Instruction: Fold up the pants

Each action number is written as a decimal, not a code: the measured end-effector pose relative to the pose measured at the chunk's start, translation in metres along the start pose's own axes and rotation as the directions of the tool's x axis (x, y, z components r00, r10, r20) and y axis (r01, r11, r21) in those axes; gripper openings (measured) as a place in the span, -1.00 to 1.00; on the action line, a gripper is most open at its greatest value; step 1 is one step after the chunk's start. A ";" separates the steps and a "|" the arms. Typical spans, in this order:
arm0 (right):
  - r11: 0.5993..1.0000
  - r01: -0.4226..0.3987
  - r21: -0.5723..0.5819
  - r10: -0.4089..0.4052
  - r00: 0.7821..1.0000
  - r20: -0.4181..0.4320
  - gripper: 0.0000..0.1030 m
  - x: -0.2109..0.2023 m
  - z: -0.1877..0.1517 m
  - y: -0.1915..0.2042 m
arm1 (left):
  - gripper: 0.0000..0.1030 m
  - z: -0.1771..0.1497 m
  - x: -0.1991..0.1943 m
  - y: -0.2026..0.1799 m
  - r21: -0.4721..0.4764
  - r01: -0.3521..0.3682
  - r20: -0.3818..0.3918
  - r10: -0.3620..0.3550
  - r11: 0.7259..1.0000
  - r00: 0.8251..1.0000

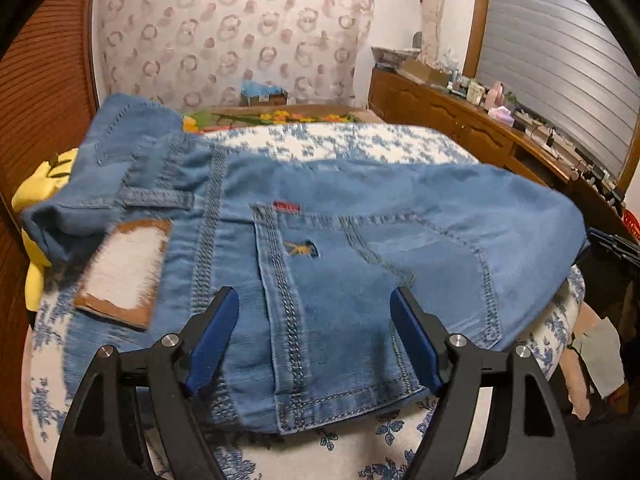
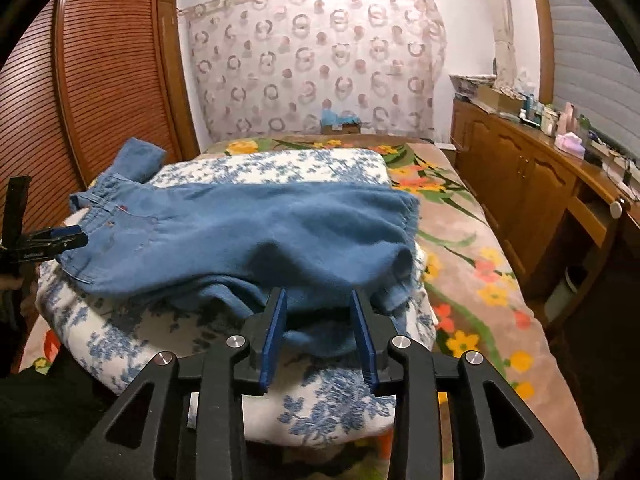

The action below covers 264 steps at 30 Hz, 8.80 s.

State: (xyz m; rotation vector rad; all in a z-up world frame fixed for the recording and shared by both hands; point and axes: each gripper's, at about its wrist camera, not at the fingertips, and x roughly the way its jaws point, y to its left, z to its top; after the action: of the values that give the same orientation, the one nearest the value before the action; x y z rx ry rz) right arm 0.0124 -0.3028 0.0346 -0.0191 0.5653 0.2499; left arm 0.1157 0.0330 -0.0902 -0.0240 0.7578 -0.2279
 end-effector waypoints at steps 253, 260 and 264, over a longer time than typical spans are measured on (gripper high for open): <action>0.988 -0.154 -0.034 0.152 0.986 -0.064 0.01 0.068 0.007 -0.016 | -0.20 -0.022 -0.097 0.060 -0.068 -0.095 0.138 0.103 0.993 0.985; 0.990 -0.142 -0.020 0.140 0.988 -0.058 0.01 0.059 0.003 -0.027 | 0.54 -0.013 -0.088 0.045 -0.041 -0.072 0.154 0.078 0.997 0.985; 0.992 -0.129 -0.018 0.127 0.990 -0.060 0.01 0.053 0.000 -0.032 | 0.54 -0.009 -0.076 0.032 -0.023 -0.059 0.132 0.062 0.998 0.989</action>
State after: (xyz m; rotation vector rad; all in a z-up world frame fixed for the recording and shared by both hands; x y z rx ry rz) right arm 0.0636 -0.3220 0.0050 -0.0115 0.6234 0.3814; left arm 0.0624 0.0813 -0.0482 -0.0334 0.6269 -0.1599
